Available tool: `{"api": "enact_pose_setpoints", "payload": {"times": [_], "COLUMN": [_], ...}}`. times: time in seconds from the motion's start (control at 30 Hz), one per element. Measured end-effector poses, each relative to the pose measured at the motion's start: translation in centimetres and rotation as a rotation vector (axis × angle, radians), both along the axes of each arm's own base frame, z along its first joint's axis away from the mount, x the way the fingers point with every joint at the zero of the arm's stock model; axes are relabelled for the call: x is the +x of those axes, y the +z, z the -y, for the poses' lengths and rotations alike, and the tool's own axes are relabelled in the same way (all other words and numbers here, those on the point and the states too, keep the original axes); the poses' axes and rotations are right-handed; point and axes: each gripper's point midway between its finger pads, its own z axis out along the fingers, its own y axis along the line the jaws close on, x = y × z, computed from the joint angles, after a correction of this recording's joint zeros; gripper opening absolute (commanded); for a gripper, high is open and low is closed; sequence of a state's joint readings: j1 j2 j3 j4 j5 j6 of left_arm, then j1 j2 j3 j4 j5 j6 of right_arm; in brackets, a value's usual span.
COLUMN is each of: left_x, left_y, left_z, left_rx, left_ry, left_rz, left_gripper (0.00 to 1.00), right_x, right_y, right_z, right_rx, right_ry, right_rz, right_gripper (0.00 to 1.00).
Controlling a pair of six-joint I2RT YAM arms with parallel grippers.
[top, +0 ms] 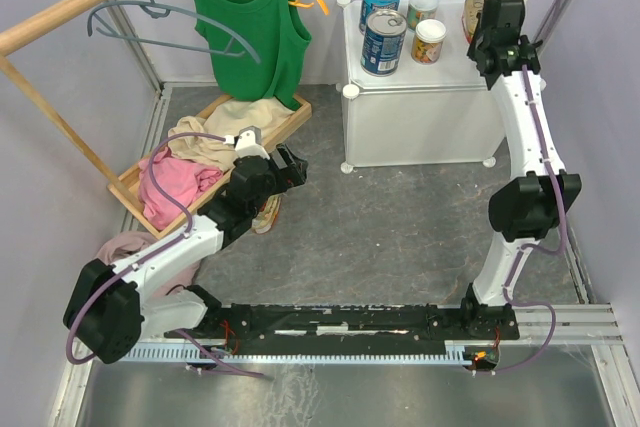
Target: Place and organize the canned foods onto the counter
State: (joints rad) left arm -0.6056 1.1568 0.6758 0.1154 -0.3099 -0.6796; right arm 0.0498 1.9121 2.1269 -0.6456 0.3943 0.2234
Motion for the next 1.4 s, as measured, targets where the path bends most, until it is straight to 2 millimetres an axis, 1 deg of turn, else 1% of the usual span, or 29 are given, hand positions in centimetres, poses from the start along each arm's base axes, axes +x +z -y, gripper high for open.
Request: {"api": "enact_pose_setpoints", "payload": {"times": [0.13, 0.3, 0.47, 0.6, 0.87, 1.03, 1.1, 1.17, 1.4], "left_x": [0.0, 0.1, 0.1, 0.1, 0.2, 0.2, 0.2, 0.2, 0.2], "left_y": [0.0, 0.0, -0.1, -0.1, -0.2, 0.0, 0.0, 0.0, 0.1], "left_z": [-0.1, -0.1, -0.1, -0.1, 0.0, 0.1, 0.1, 0.1, 0.1], "left_rx": [0.0, 0.0, 0.0, 0.0, -0.001, -0.004, -0.005, -0.005, -0.007], "left_ry": [0.001, 0.003, 0.002, 0.002, -0.001, -0.001, -0.002, -0.002, -0.004], "left_rz": [0.0, -0.001, -0.001, -0.002, -0.002, 0.003, 0.003, 0.003, 0.005], "left_gripper": [0.99, 0.99, 0.99, 0.99, 0.99, 0.99, 0.99, 0.99, 0.99], "right_x": [0.8, 1.4, 2.5, 3.0, 3.1, 3.1, 2.8, 2.0, 1.7], "right_y": [1.4, 2.2, 2.1, 1.3, 1.1, 0.8, 0.4, -0.1, 0.8], "right_z": [1.4, 2.7, 3.6, 4.4, 5.0, 4.6, 4.4, 4.3, 3.7], "right_rx": [-0.002, -0.003, -0.002, -0.003, 0.005, 0.035, 0.044, 0.05, 0.076], "right_ry": [-0.031, -0.056, -0.074, -0.088, -0.099, -0.09, -0.087, -0.084, -0.061], "right_rz": [0.038, 0.065, 0.077, 0.064, 0.065, 0.068, 0.061, 0.042, 0.06], "right_gripper": [0.22, 0.23, 0.22, 0.23, 0.23, 0.23, 0.24, 0.24, 0.25]}}
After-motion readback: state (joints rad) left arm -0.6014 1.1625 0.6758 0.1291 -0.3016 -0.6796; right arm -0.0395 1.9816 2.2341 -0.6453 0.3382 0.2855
